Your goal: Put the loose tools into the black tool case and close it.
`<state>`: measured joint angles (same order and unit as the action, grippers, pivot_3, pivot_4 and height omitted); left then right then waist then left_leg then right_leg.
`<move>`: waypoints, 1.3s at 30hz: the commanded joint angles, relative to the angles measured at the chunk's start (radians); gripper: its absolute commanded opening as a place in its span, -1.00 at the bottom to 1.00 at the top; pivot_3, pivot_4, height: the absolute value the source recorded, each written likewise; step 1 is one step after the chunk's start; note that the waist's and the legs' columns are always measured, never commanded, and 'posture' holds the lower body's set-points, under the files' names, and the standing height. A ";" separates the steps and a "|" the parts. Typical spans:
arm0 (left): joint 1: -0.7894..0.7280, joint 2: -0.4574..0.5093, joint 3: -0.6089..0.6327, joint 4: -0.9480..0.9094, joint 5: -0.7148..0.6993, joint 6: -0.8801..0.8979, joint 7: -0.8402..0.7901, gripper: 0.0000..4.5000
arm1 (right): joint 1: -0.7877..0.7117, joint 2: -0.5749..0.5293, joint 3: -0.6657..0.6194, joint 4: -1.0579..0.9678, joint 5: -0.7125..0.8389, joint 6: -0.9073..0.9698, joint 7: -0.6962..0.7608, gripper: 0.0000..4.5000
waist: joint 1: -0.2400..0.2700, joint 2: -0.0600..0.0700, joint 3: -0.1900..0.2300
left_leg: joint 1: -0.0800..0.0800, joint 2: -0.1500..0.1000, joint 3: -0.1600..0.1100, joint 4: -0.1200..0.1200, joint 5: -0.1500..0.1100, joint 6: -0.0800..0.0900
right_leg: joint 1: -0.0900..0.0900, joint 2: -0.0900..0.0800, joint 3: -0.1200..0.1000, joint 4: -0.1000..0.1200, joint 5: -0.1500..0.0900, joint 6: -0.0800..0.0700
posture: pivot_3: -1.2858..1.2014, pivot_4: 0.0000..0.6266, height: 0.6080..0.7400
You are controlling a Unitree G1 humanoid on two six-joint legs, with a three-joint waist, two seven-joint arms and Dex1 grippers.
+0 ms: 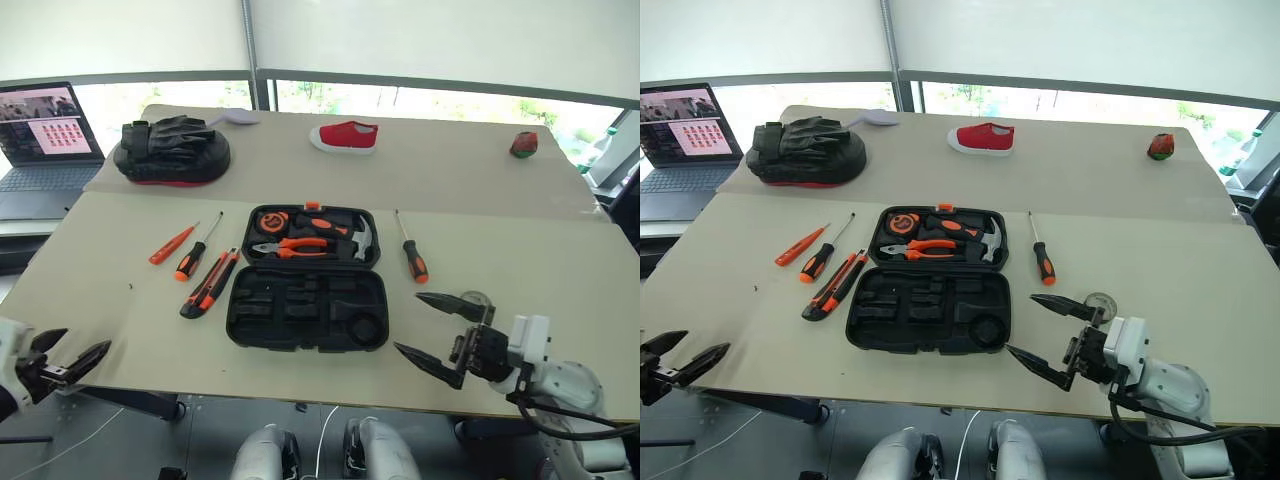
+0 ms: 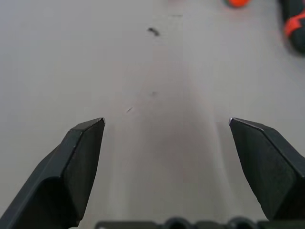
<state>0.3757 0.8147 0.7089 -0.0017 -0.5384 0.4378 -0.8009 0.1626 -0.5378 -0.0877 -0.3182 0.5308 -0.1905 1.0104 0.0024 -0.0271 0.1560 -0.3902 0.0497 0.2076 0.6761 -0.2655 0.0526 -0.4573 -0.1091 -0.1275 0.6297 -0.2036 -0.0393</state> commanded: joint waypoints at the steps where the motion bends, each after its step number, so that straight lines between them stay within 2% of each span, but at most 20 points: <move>1: -0.036 0.053 0.022 -0.129 -0.079 0.171 0.029 1.00 | -0.023 0.034 -0.031 0.004 -0.031 -0.112 -0.012 0.98 | 0.009 0.000 0.000 | 0.001 0.000 0.000 0.001 0.000 0.000 | -0.001 -0.001 0.000 0.000 0.000 -0.001 | 0.03 -0.52 1.00; 5: -0.257 0.166 -0.083 -0.157 -0.116 0.383 0.101 1.00 | -0.050 0.020 -0.035 0.024 -0.004 -0.097 0.017 0.98 | 0.025 -0.002 -0.001 | 0.001 -0.001 0.000 0.001 0.000 0.000 | 0.000 -0.002 0.000 0.000 -0.002 -0.004 | 0.03 -0.52 1.00; 8: -0.494 0.210 -0.258 -0.097 -0.112 0.520 0.120 1.00 | -0.086 0.034 -0.033 0.061 0.000 -0.097 0.016 0.98 | 0.026 -0.004 -0.003 | 0.001 -0.002 0.000 0.001 0.001 -0.001 | 0.001 -0.001 0.001 0.001 -0.002 -0.003 | 0.03 -0.52 1.00; 10: -0.673 0.171 -0.396 -0.010 -0.055 0.549 0.149 1.00 | -0.103 0.050 -0.023 0.068 0.001 -0.100 0.012 0.98 | 0.018 -0.004 -0.003 | 0.000 -0.003 0.003 0.000 0.000 -0.001 | 0.002 0.000 0.002 0.001 0.002 0.003 | 0.03 -0.52 1.00; 12: -0.829 0.116 -0.517 0.090 0.015 0.548 0.179 1.00 | -0.099 0.052 -0.004 0.063 0.000 -0.105 0.032 0.98 | 0.014 -0.003 -0.003 | 0.001 -0.003 0.004 -0.001 0.001 -0.001 | 0.002 0.002 0.003 0.003 0.002 0.002 | 0.03 -0.52 1.00; 14: -0.925 0.076 -0.601 0.186 0.086 0.523 0.191 1.00 | -0.094 0.050 0.004 0.059 -0.006 -0.108 0.041 0.98 | 0.009 -0.004 -0.003 | 0.000 -0.003 0.007 0.001 0.003 -0.004 | 0.002 0.013 0.002 0.005 0.005 -0.003 | 0.03 -0.52 1.00; 18: -1.027 0.013 -0.695 0.315 0.170 0.467 0.196 1.00 | -0.088 0.052 -0.004 0.039 -0.017 -0.097 0.012 0.98 | -0.019 -0.004 -0.003 | 0.002 0.000 0.010 0.001 0.004 -0.004 | 0.001 0.017 0.004 0.005 0.003 -0.001 | 0.03 -0.52 1.00; 23: -1.101 -0.057 -0.758 0.443 0.248 0.423 0.221 1.00 | -0.041 0.061 0.004 -0.002 -0.037 -0.094 -0.025 0.98 | -0.014 -0.004 -0.003 | 0.004 0.000 0.010 0.003 0.004 -0.005 | 0.001 0.015 0.007 0.012 0.000 -0.001 | 0.03 -0.52 1.00; 26: -1.129 -0.086 -0.743 0.503 0.272 0.409 0.232 0.72 | -0.035 0.054 -0.005 -0.018 -0.043 -0.086 -0.044 1.00 | -0.012 -0.005 -0.003 | 0.005 0.000 0.009 0.004 0.004 -0.006 | 0.001 0.008 0.008 0.014 0.000 -0.002 | 0.03 -0.52 1.00; 36: -1.095 -0.119 -0.643 0.508 0.250 0.422 0.237 -0.78 | -0.058 0.035 -0.010 -0.013 -0.051 -0.072 -0.079 1.00 | -0.015 -0.005 -0.003 | 0.006 -0.001 0.008 0.004 0.006 -0.003 | 0.001 0.006 0.008 0.016 -0.001 -0.002 | 0.03 -0.52 1.00; 39: -1.070 -0.131 -0.565 0.469 0.219 0.312 0.217 -0.81 | -0.066 0.032 -0.009 -0.005 -0.055 -0.070 -0.084 1.00 | -0.015 -0.005 -0.003 | 0.006 -0.001 0.008 0.005 0.006 -0.003 | 0.001 0.005 0.008 0.016 -0.001 -0.002 | 0.03 -0.52 1.00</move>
<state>-0.7024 0.6825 0.0962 0.4997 -0.3006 0.8085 -0.5715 0.1031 -0.4994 -0.0774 -0.3042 0.4736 -0.2577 0.9352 -0.0125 -0.0318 0.1533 -0.3844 0.0491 0.2156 0.6806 -0.2596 0.0499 -0.4563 -0.1041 -0.1197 0.6459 -0.2047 -0.0417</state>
